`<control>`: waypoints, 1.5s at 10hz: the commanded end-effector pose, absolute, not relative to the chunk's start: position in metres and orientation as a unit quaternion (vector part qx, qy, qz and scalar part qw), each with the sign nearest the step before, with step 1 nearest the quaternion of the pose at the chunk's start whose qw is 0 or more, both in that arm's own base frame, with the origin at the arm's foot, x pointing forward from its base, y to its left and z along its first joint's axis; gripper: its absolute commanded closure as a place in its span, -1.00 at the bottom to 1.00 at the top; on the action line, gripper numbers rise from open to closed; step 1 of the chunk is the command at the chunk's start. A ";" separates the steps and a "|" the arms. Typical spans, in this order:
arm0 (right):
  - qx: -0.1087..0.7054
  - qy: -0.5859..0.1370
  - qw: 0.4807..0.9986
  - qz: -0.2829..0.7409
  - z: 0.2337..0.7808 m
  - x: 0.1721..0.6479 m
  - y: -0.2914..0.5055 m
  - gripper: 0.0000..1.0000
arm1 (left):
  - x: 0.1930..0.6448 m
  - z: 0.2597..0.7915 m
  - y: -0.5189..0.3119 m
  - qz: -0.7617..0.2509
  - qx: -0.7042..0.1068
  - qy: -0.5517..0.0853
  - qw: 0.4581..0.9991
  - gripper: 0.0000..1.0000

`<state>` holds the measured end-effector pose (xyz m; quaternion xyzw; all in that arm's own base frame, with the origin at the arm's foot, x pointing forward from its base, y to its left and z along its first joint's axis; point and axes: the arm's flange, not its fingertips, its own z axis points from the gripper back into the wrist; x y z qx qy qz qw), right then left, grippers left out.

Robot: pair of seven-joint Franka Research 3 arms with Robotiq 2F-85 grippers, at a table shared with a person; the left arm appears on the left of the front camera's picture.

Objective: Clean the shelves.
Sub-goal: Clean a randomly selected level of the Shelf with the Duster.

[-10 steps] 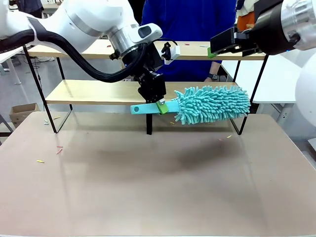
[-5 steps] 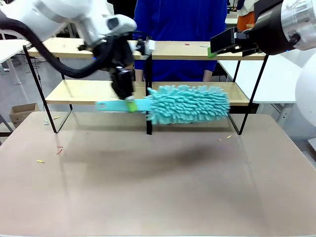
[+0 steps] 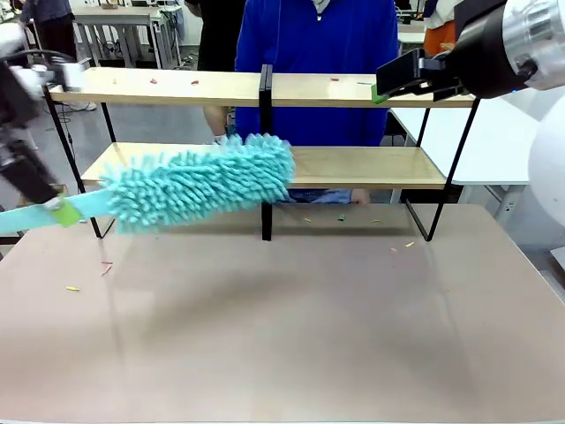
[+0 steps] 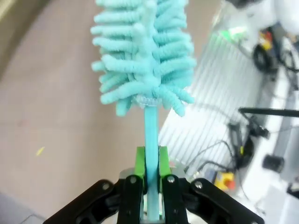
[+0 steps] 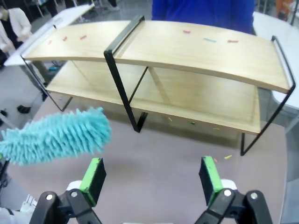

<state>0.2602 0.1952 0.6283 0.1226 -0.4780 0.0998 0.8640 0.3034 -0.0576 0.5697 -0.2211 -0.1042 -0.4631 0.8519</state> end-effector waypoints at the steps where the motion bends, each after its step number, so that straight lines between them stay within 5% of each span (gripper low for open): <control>1: 0.124 -0.478 0.864 0.099 0.629 0.260 0.196 -1.00 | 0.265 0.562 -0.030 -0.384 -0.212 -0.196 0.877 0.74; 2: 0.124 -0.478 0.864 0.099 0.629 0.260 0.196 -1.00 | 0.270 0.561 -0.014 -0.285 -0.248 -0.197 0.905 0.74; 3: 0.124 -0.478 0.864 0.099 0.629 0.260 0.196 -1.00 | 0.283 0.568 -0.033 -0.425 -0.220 -0.151 0.865 0.74; 7: 0.124 -0.478 0.864 0.099 0.629 0.260 0.196 -1.00 | 0.273 0.563 -0.032 -0.401 -0.228 -0.158 0.873 0.74; 9: 0.124 -0.478 0.864 0.099 0.629 0.260 0.196 -1.00 | 0.267 0.616 0.002 -0.437 -0.257 -0.155 0.848 0.74; 12: 0.124 -0.478 0.864 0.099 0.629 0.260 0.196 -1.00 | 0.234 0.680 0.137 -0.342 -0.286 -0.261 0.856 0.74; 15: 0.124 -0.478 0.864 0.099 0.629 0.260 0.196 -1.00 | 0.189 0.702 0.258 -0.219 -0.381 -0.426 0.791 0.74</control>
